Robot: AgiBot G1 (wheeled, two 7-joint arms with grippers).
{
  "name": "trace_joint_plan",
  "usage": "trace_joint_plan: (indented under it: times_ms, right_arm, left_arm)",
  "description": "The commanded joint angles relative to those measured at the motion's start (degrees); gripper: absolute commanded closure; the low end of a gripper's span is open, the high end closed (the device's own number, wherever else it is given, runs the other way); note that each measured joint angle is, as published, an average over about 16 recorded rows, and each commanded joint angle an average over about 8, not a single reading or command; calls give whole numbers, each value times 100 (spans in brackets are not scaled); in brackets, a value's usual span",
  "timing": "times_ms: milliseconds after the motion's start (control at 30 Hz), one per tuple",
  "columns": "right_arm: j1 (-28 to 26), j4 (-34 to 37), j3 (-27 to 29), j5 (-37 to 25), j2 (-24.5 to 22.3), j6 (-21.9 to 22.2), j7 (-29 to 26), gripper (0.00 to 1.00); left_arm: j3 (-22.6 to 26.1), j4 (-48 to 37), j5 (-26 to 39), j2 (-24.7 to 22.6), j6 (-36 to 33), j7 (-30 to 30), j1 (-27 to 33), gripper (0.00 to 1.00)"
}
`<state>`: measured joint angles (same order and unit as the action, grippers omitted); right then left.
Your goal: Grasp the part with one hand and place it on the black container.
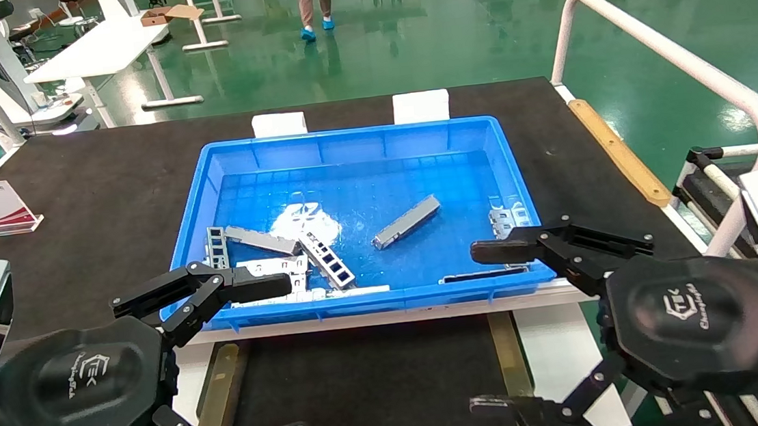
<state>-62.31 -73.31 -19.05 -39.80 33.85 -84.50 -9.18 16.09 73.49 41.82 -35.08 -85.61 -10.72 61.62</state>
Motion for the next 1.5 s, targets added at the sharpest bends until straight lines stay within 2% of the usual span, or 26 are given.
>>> trace_joint_plan:
  times_ms: [33, 1500]
  right_arm:
    - [-1, 0, -4, 2, -1, 1, 2, 0]
    - [68, -24, 276, -188, 107, -109, -143, 0]
  left_arm:
    - [0, 0, 0, 0, 0, 0, 0, 0]
    - [-2, -1, 13, -3, 10, -4, -8, 0]
